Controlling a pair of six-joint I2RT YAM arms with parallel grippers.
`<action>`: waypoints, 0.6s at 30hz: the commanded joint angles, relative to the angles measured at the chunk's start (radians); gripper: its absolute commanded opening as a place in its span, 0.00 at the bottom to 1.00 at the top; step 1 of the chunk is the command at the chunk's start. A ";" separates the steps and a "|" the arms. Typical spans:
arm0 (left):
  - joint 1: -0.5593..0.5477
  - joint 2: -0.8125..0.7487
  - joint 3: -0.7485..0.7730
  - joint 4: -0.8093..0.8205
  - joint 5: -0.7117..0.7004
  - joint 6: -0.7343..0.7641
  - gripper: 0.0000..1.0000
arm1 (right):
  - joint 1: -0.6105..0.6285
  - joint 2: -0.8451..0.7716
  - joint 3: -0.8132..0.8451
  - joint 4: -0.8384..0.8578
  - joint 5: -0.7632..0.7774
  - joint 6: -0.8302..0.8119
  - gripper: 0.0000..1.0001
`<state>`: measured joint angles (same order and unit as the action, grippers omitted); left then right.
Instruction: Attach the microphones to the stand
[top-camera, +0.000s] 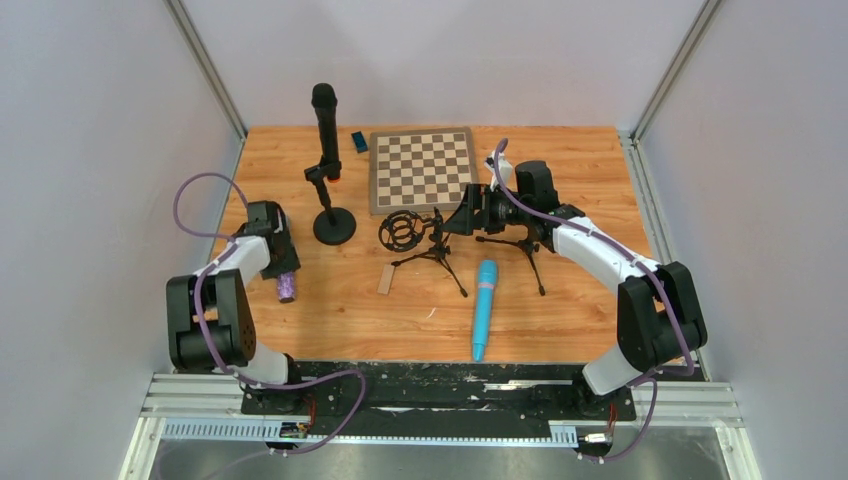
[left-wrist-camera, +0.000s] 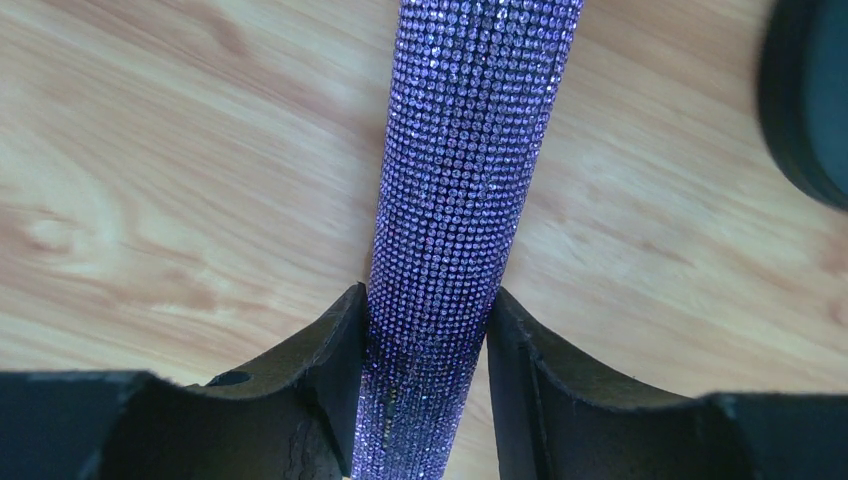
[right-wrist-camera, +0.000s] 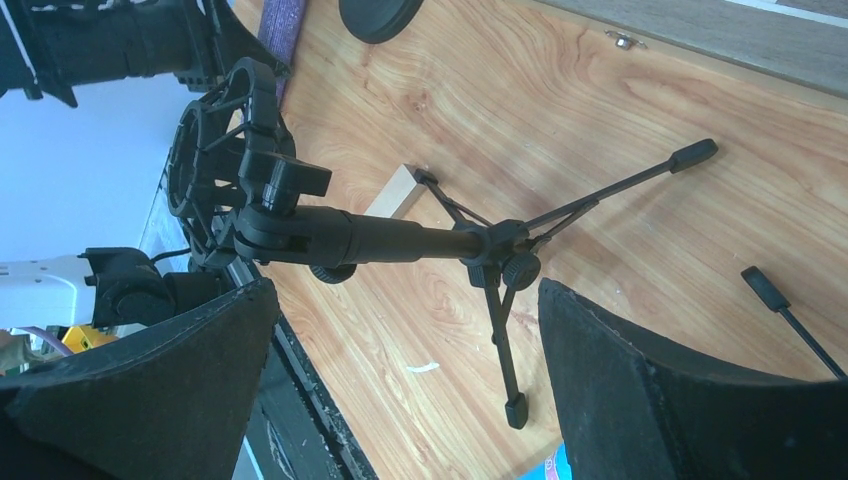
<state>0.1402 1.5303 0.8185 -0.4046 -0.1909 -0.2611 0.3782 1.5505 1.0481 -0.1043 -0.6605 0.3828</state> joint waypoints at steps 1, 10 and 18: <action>-0.003 -0.094 -0.105 0.029 0.286 -0.087 0.39 | -0.002 -0.026 0.030 0.008 0.004 -0.016 1.00; -0.066 -0.264 -0.181 0.038 0.359 -0.157 0.05 | -0.003 -0.054 0.010 0.004 0.039 -0.024 1.00; -0.095 -0.489 -0.292 0.087 0.390 -0.204 0.00 | -0.002 -0.081 0.013 -0.001 0.050 -0.025 1.00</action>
<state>0.0635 1.1732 0.5682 -0.3832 0.1505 -0.4221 0.3782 1.5166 1.0481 -0.1158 -0.6254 0.3717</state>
